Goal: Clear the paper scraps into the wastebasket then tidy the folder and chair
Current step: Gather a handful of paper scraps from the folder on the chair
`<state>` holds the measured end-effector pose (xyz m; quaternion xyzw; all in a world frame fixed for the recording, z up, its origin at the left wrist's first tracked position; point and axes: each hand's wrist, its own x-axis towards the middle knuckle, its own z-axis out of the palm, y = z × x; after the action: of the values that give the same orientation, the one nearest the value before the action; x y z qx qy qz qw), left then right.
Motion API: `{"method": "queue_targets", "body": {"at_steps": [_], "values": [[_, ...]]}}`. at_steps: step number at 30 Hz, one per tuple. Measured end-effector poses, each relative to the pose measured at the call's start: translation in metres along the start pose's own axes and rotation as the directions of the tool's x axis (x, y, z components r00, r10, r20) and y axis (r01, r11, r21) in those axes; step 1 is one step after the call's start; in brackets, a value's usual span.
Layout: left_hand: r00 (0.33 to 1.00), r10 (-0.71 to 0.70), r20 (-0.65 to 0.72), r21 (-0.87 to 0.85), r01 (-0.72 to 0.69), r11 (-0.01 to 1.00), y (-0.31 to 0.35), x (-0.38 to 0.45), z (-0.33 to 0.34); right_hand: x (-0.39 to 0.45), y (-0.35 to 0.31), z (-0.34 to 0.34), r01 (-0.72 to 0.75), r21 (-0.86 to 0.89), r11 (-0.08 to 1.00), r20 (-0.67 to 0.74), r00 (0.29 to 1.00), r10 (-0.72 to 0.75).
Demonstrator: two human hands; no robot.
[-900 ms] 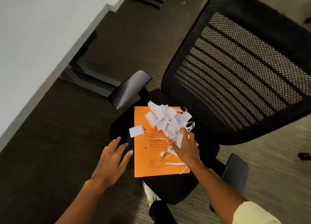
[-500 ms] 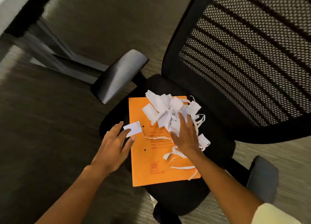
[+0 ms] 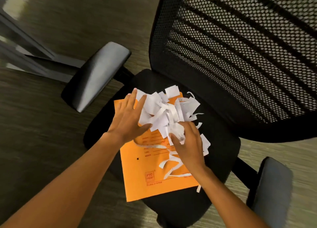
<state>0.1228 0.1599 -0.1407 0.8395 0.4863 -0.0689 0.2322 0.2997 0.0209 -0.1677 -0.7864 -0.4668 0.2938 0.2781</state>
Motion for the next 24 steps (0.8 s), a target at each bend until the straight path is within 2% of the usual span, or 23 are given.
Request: {"method": "queue_targets", "body": {"at_steps": [7,13,21,24], "values": [[1.000,0.021,0.015,0.185,-0.023,0.983,0.017,0.042,0.021,-0.041,-0.012,-0.018,-0.041,0.174,0.984,-0.059,0.997,0.052],[0.996,-0.033,0.087,0.278,0.008,0.960,0.021,0.049,0.046,-0.060,-0.020,-0.036,-0.082,0.294,0.952,-0.168,0.976,0.136],[0.999,-0.013,-0.046,0.352,0.029,0.936,0.025,0.044,0.047,-0.055,-0.017,-0.055,-0.085,0.429,0.899,-0.203,0.961,0.187],[0.998,-0.019,-0.061,0.266,0.035,0.963,0.025,0.040,0.044,-0.054,-0.015,-0.057,-0.089,0.447,0.890,-0.199,0.960,0.196]]}}
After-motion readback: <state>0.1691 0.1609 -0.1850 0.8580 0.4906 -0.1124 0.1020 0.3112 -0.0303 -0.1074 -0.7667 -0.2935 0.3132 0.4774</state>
